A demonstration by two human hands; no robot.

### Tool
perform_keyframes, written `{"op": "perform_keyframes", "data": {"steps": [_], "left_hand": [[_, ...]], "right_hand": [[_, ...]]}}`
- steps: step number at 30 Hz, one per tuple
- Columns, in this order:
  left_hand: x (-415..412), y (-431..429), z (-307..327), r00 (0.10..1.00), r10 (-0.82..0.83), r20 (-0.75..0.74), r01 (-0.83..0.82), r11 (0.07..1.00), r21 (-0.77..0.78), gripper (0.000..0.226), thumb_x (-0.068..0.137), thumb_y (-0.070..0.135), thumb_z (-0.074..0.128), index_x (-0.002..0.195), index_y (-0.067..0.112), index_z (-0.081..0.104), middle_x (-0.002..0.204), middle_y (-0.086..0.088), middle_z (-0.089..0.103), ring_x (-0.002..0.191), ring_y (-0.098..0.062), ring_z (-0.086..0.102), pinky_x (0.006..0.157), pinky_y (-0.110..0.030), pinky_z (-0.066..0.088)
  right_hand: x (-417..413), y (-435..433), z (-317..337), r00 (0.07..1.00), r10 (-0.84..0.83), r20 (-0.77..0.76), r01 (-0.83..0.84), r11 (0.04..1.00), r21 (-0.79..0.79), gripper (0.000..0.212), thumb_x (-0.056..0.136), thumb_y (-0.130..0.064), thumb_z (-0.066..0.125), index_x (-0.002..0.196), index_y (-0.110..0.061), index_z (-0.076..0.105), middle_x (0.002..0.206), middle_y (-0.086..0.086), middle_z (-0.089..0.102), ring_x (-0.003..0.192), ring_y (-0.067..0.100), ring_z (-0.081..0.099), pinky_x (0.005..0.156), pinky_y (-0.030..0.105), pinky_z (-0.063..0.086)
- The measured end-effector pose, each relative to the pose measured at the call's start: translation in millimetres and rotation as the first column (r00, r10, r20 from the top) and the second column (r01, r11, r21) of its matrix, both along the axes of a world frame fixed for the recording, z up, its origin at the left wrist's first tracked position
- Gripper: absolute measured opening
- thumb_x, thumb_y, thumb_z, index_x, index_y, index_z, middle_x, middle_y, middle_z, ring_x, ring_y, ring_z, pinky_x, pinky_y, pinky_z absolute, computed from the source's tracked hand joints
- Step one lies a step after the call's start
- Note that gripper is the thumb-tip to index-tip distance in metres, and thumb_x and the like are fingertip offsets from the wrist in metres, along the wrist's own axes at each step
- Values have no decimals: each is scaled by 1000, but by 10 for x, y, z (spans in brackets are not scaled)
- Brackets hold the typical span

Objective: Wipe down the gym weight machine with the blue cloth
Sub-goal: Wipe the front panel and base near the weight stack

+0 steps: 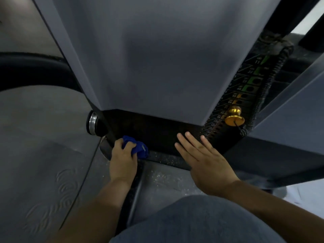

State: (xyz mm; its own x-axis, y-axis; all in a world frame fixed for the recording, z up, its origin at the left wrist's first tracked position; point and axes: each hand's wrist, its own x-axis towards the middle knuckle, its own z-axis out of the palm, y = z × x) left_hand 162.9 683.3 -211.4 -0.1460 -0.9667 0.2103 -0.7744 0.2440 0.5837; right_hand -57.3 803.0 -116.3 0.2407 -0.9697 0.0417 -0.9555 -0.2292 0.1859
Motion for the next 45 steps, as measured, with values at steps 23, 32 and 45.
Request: {"op": "perform_keyframes", "data": {"steps": [23,32,45], "left_hand": [[-117,20,166,990,-140,19,141,981,-132,29,73,-5,75,101,3,68,125,-23,51,106,-40,54,81,-50,55],[-57,182,54,970,-171,173,158,984,88,39,97,14,57,136,13,56,148,-14,36,133,-32,39,105,-43,42],[-509,212,961,919,-384,89,366,744,-560,32,88,11,55,117,6,69,126,-11,42,105,-28,46,99,-23,34]], "right_hand": [[-164,239,-567,874,-426,232,265,820,508,81,95,-19,43,156,-27,-11,161,-12,-21,147,4,-18,120,29,-5],[-238,318,-505,791,-565,237,338,725,600,79,98,-20,45,156,-29,-7,162,-13,-16,149,5,-9,122,29,6],[-353,469,-267,683,-675,280,381,656,652,79,98,-20,49,157,-28,-3,164,-10,-7,150,8,-4,121,32,9]]}}
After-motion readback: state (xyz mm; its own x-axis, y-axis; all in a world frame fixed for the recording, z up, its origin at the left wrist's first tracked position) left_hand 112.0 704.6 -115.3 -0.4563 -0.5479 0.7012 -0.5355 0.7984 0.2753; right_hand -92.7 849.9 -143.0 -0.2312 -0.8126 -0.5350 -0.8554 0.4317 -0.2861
